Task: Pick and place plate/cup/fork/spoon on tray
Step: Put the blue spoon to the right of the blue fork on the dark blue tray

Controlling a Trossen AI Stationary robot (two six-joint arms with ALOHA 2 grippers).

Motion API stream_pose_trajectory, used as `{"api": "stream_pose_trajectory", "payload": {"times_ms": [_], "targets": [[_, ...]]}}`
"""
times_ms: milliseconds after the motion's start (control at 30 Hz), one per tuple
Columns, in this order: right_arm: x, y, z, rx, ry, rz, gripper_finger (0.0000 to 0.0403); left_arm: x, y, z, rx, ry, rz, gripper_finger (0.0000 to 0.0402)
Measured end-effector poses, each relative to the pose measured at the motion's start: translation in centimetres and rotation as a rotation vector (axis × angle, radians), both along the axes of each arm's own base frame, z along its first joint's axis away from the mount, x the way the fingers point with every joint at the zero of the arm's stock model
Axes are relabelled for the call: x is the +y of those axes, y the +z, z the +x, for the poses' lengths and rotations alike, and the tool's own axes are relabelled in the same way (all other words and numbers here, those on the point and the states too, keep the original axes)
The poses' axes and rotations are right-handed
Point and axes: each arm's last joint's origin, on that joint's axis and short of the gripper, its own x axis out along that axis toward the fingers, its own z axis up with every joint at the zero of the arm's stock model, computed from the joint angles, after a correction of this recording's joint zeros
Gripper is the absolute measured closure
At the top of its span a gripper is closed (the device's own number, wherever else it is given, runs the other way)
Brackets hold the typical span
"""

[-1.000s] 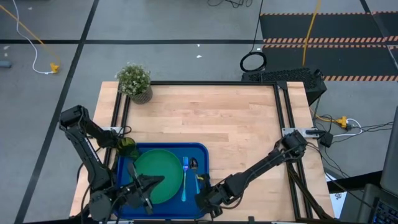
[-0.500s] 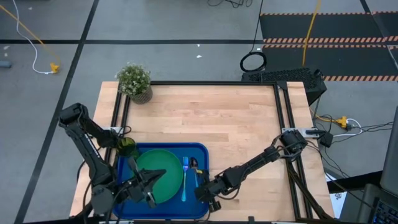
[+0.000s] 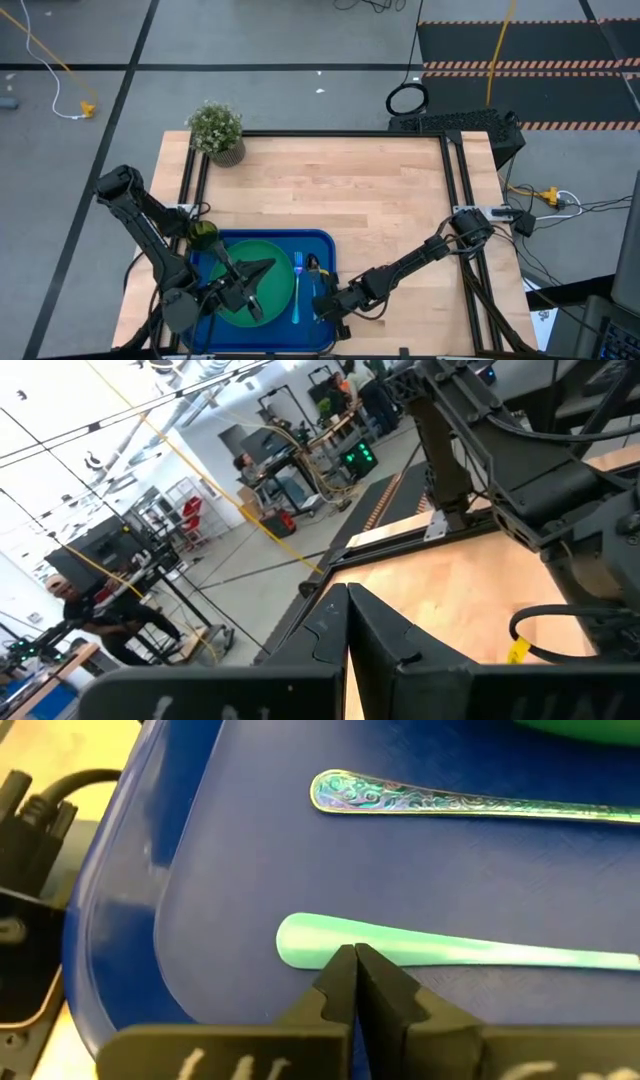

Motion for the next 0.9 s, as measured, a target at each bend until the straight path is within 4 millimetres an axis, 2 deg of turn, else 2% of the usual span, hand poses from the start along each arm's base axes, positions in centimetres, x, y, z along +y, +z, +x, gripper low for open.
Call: {"api": "stream_pose_trajectory", "payload": {"times_ms": [467,900], "targets": [[-0.40,-0.02,0.19,0.030,-0.100,0.064,0.0403,0.16,0.49,0.23,-0.006,0.005,0.008,0.0394],[-0.89,0.15,0.84,-0.012,-0.118,0.090,0.0403,0.16,0.67,0.23,-0.004,0.005,0.016,0.0394]]}}
